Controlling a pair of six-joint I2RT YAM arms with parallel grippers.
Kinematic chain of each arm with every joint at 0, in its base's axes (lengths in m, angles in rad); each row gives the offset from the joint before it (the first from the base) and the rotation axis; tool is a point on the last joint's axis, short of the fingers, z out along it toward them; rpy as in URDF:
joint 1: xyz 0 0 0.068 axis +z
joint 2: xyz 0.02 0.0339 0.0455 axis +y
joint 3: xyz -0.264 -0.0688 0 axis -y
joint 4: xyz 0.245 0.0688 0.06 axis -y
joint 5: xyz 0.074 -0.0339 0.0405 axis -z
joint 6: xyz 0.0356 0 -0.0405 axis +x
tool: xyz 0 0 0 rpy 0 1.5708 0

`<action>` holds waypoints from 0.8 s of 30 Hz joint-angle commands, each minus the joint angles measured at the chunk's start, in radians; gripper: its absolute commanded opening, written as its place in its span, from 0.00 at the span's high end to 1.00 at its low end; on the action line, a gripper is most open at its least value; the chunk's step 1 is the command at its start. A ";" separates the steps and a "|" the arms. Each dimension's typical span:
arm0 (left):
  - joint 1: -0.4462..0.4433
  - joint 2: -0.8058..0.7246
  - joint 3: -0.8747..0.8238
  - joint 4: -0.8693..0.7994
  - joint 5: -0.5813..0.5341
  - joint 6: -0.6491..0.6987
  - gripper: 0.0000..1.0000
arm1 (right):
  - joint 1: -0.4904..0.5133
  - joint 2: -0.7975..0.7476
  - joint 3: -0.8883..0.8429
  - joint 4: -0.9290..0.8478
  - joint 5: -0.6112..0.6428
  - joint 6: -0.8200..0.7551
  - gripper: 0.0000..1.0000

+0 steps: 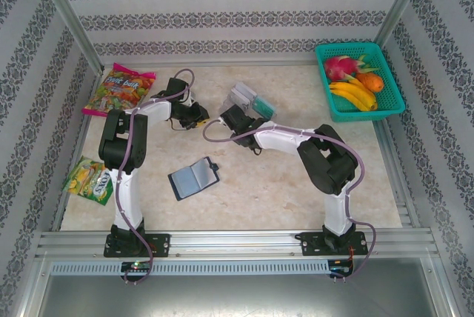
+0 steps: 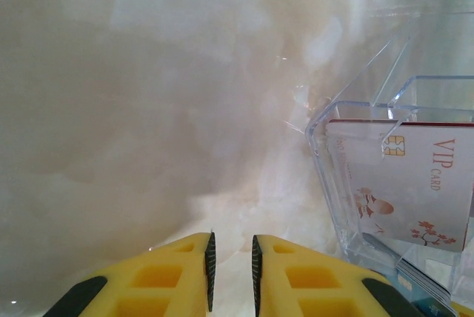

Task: Put the credit cards into the card holder

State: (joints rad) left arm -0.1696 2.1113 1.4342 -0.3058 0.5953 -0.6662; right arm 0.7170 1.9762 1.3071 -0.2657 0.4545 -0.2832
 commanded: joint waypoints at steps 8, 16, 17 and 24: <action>-0.008 -0.013 0.008 0.008 0.011 -0.009 0.76 | -0.027 0.013 0.041 -0.036 -0.025 0.016 0.73; -0.007 -0.014 0.009 0.007 0.014 -0.012 0.76 | -0.037 0.006 0.057 -0.050 -0.047 0.018 0.79; -0.008 -0.015 0.011 0.007 0.014 -0.012 0.76 | -0.038 0.005 0.058 -0.053 -0.049 0.018 0.79; -0.007 -0.014 0.013 0.004 0.016 -0.012 0.76 | -0.057 -0.017 0.061 -0.058 -0.096 0.035 0.74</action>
State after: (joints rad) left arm -0.1692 2.1113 1.4342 -0.3058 0.5957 -0.6662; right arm 0.6720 1.9762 1.3453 -0.3065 0.3870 -0.2684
